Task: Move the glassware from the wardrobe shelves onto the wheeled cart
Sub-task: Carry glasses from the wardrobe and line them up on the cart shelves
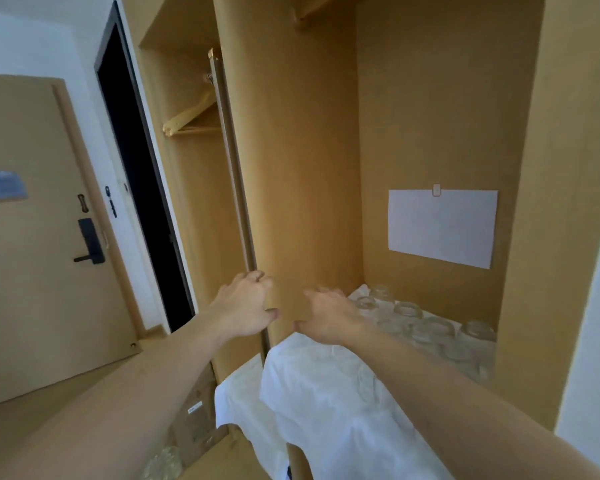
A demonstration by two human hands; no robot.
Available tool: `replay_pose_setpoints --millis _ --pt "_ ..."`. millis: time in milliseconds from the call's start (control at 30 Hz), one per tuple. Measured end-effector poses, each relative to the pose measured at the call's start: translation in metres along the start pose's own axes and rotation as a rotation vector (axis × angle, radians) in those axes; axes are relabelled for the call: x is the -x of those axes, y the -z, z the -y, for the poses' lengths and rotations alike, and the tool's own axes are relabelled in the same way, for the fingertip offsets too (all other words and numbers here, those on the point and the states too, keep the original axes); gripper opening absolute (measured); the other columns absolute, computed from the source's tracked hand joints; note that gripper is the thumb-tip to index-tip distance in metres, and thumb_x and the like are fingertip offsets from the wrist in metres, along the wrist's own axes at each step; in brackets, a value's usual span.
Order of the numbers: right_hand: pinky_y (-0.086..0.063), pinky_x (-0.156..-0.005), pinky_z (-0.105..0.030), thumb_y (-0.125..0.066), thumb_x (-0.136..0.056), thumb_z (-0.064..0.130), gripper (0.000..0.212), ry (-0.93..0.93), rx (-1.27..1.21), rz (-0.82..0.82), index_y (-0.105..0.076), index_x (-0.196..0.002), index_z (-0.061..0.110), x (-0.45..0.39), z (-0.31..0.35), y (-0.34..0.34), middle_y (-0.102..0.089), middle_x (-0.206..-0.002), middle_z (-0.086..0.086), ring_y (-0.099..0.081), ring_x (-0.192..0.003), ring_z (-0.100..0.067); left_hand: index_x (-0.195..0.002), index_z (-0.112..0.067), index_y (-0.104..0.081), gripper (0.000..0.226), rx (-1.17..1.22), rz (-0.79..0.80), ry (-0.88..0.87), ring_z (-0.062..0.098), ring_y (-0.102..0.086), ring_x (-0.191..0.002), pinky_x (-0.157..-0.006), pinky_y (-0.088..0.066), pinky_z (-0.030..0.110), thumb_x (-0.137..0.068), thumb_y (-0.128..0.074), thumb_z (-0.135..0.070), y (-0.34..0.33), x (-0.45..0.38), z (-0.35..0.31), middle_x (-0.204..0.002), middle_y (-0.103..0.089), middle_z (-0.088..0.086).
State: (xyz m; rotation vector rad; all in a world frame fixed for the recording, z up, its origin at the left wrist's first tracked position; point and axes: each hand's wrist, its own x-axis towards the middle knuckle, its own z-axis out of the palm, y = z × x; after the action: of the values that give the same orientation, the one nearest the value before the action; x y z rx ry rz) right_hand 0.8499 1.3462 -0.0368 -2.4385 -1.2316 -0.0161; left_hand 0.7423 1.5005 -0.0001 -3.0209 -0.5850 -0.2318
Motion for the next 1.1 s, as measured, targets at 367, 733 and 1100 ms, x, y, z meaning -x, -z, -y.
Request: replay_pose_setpoints --millis 367,733,1100 --pt "-0.046 -0.101 -0.044 -0.064 -0.083 0.062 0.062 -0.267 0.056 -0.036 -0.053 -0.133 0.028 -0.059 -0.044 -0.023 -0.053 -0.136 -0.006 -0.045 -0.131 -0.034 -0.158 -0.024 -0.029 0.075 0.091 0.043 -0.231 0.028 -0.028 -0.149 -0.114 -0.036 0.042 -0.095 -0.059 -0.051 -0.042 -0.104 0.01 -0.164 -0.028 0.007" --pt "-0.05 -0.09 -0.037 -0.057 -0.073 0.069 0.071 -0.531 0.088 -0.093 -0.059 -0.126 0.022 -0.093 -0.049 -0.028 -0.062 -0.122 -0.008 -0.057 -0.117 -0.031 -0.15 -0.021 -0.04 0.071 0.171 0.084 -0.518 0.031 -0.034 -0.143 -0.111 -0.041 0.044 -0.092 -0.058 -0.057 -0.069 -0.193 0.022 -0.158 -0.036 0.009" --pt "-0.051 -0.097 -0.041 -0.06 -0.084 0.055 0.062 -0.797 0.169 -0.131 -0.051 -0.139 0.027 -0.087 -0.065 -0.038 -0.06 -0.133 -0.006 -0.056 -0.124 -0.032 -0.129 -0.018 -0.057 0.049 0.262 0.108 -0.757 0.034 -0.051 -0.125 -0.098 -0.048 0.042 -0.089 -0.063 -0.044 -0.102 -0.234 0.013 -0.13 -0.053 0.01"
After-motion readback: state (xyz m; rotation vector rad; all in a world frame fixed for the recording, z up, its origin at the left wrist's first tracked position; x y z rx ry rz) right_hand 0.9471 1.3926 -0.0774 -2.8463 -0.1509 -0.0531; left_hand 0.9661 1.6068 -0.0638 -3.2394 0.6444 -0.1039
